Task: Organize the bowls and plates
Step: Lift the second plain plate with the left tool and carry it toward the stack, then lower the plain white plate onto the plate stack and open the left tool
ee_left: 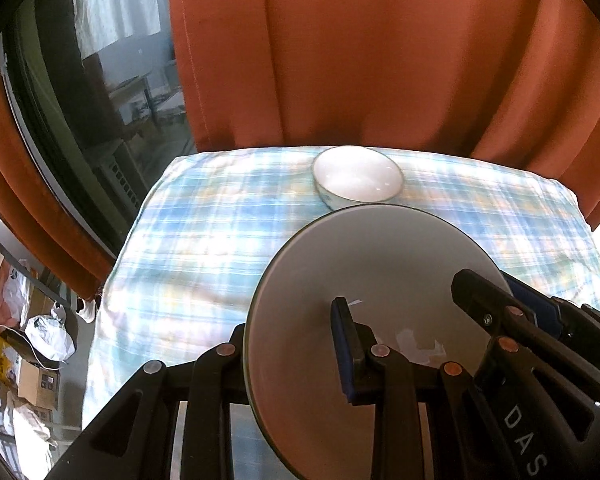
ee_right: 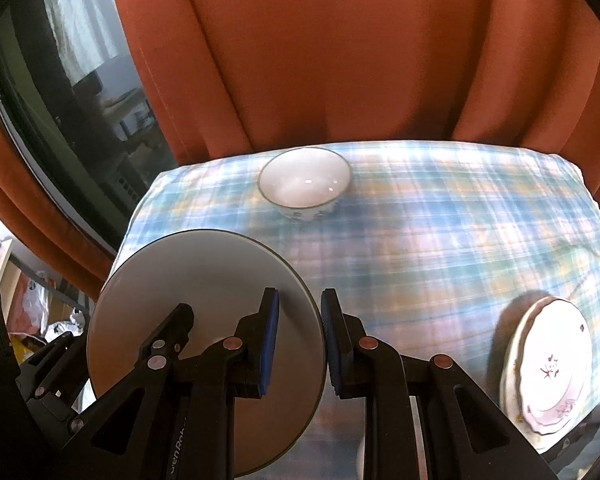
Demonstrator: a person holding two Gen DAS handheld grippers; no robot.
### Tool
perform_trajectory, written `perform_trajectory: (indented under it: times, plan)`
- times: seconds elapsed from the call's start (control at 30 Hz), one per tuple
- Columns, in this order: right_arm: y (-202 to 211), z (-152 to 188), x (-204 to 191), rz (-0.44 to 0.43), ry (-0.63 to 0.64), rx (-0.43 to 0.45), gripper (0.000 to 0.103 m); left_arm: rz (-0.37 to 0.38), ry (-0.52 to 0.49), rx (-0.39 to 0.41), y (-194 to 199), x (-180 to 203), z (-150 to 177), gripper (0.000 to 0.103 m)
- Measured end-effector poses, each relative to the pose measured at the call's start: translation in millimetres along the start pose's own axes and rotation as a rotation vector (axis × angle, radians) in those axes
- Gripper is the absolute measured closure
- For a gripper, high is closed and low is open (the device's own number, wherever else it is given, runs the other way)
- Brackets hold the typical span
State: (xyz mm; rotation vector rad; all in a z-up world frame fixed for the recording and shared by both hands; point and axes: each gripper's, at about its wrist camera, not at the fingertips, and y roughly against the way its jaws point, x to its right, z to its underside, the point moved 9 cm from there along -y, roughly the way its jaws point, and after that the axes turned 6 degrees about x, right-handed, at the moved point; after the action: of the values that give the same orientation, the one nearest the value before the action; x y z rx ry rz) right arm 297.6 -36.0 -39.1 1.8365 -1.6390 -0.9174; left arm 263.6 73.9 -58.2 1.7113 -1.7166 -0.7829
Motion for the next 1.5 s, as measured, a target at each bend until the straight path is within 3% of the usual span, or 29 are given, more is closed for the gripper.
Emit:
perform_trajectory:
  times: [0.33, 0.77, 1.5]
  plan:
    - [27, 20, 55, -0.002, -0.005, 0.012, 0.077, 0.008, -0.002, -0.004, 15, 52, 24, 0.077]
    - [40, 57, 114, 0.002, -0.005, -0.026, 0.078, 0.042, 0.023, -0.07, 12, 102, 68, 0.077]
    - [13, 108, 141, -0.017, -0.016, -0.15, 0.078, 0.016, 0.015, -0.195, -13, 121, 119, 0.077]
